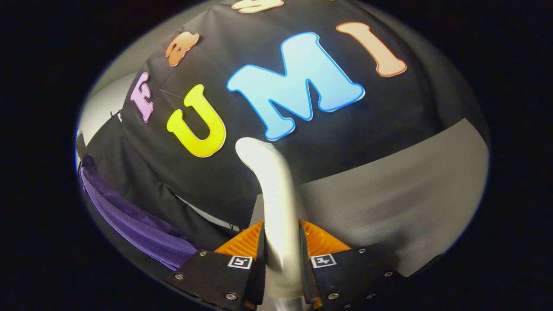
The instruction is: Iron the clothes twice with a garment steamer, once on the left side and once on the right side.
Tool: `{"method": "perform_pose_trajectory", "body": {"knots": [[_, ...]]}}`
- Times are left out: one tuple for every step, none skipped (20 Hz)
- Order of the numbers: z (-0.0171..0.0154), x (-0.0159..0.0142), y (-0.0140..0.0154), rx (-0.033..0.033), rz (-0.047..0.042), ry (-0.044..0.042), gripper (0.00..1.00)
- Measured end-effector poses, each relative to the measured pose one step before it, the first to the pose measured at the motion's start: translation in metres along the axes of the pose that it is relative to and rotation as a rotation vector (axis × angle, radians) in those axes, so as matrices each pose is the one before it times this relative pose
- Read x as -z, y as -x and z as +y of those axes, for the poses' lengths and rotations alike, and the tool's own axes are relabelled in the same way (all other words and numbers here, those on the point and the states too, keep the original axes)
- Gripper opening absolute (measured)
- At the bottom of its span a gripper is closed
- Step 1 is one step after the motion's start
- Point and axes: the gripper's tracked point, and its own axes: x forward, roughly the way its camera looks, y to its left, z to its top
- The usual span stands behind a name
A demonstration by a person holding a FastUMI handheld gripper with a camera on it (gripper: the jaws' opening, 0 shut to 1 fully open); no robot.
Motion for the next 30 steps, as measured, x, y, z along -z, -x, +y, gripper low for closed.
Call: {"method": "perform_pose_trajectory", "body": {"knots": [[0.00491,0.00280,0.00889,-0.00081,-0.02178,0.01981,0.35],[0.00500,0.00590,0.01296,-0.00722,-0.01382,0.00540,0.35],[0.00589,0.00385,0.01080,-0.00323,-0.02150,0.00147,0.34],[0.00437,0.00286,0.01415,0.00160,-0.02352,0.01005,0.34],[0.00609,0.00109,0.01357,0.00168,-0.02519,0.01939,0.34],[0.00787,-0.00124,0.01228,-0.00140,-0.03263,0.01351,0.34],[0.00860,-0.00215,0.01161,-0.00787,-0.02557,0.00769,0.35],[0.01060,-0.00294,0.01201,-0.01014,-0.02656,-0.00571,0.35],[0.01237,-0.00428,0.01091,-0.01830,-0.02679,-0.00044,0.34],[0.01192,-0.00291,0.01259,-0.01647,-0.02807,0.01404,0.34],[0.01128,-0.00573,0.00966,-0.01001,-0.02387,0.02624,0.34],[0.01057,-0.00635,0.00982,-0.00747,-0.03727,0.02300,0.34],[0.00905,-0.00520,0.01211,-0.00733,-0.03179,0.01555,0.35],[0.00873,-0.00426,0.01400,-0.00894,-0.02318,0.00860,0.34],[0.01001,-0.00526,0.00848,-0.00546,-0.03388,0.00019,0.34],[0.01037,-0.00201,0.00206,-0.00467,-0.00771,0.01378,0.34],[0.00717,-0.00347,0.00041,0.00080,-0.01199,0.01208,0.35],[0.00750,-0.00056,0.00414,0.00053,-0.01904,0.01367,0.35],[0.00797,-0.00220,0.00472,-0.00349,-0.01610,0.02023,0.35],[0.00995,-0.00601,0.00194,-0.00220,-0.03063,0.01799,0.35],[0.00913,-0.00387,0.00288,0.00046,-0.03061,0.01706,0.35],[0.00988,-0.00288,0.00026,-0.00140,-0.02344,0.02117,0.35],[0.00826,-0.00358,0.00052,-0.00156,-0.02905,0.02399,0.35],[0.00833,-0.00326,0.00112,-0.00127,-0.03260,0.02435,0.35],[0.00948,-0.00421,0.00010,-0.00514,-0.02122,0.02392,0.35],[0.01037,-0.00369,0.00113,-0.00608,-0.02675,0.01606,0.35],[0.01051,-0.00199,0.00056,-0.00978,-0.01577,0.01575,0.35],[0.00858,-0.00120,0.00112,-0.00888,-0.01207,0.01698,0.36],[0.01015,-0.00134,-0.00099,-0.00842,-0.01720,0.01373,0.36],[0.00961,-0.00048,-0.00209,-0.00809,-0.01041,0.01594,0.36]]}}
